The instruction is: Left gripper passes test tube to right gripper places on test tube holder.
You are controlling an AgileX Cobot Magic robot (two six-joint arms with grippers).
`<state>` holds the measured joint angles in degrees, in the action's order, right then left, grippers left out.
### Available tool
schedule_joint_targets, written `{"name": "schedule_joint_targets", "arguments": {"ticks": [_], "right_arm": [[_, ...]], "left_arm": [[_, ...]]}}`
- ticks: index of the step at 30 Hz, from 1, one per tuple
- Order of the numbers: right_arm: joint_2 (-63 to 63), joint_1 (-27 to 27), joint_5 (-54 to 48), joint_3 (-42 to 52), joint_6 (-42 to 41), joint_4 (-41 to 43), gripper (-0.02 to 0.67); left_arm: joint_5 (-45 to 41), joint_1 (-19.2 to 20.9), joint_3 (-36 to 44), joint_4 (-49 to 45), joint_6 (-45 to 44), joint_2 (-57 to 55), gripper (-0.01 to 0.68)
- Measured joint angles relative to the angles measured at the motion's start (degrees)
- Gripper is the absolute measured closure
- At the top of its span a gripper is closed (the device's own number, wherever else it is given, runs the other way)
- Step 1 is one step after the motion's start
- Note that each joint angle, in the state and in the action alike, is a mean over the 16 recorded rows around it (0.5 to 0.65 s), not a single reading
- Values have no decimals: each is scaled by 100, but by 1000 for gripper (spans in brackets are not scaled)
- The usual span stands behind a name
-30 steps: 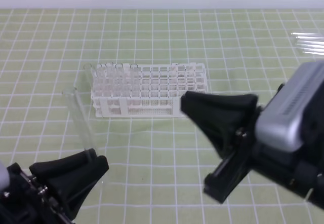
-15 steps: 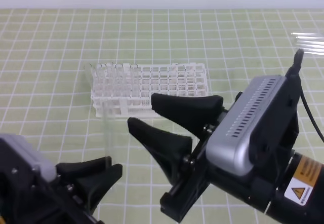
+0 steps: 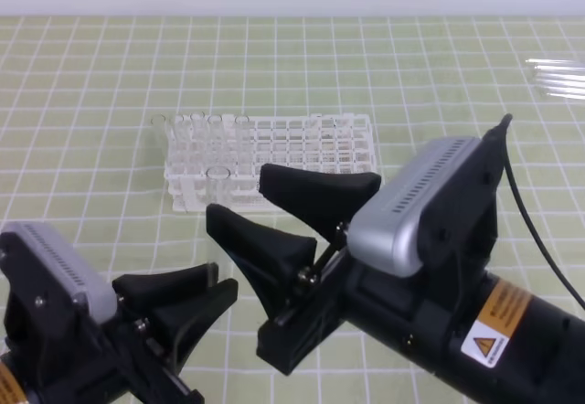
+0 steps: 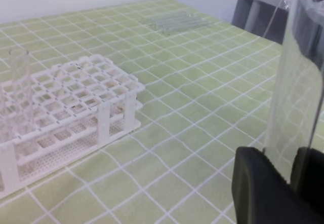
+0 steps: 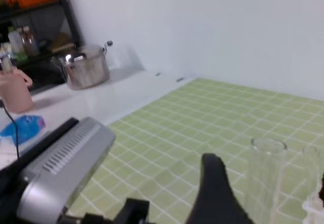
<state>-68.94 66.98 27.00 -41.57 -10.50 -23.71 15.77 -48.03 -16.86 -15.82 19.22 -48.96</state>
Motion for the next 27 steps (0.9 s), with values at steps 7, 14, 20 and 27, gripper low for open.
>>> {"name": "schedule_joint_targets", "arguments": {"ticks": [7, 14, 20, 27], "right_arm": [[-259, 0, 374, -11, 475, 311, 251], [-507, 0, 610, -120, 676, 445, 251], [-725, 0, 723, -288, 715, 477, 251], [-894, 0, 827, -429, 721, 560, 255]], "left_arm": [[238, -1, 3, 0, -88, 0, 593], [439, -1, 4, 0, -95, 0, 600], [501, 0, 4, 0, -96, 0, 606], [524, 0, 4, -2, -97, -1, 618]]}}
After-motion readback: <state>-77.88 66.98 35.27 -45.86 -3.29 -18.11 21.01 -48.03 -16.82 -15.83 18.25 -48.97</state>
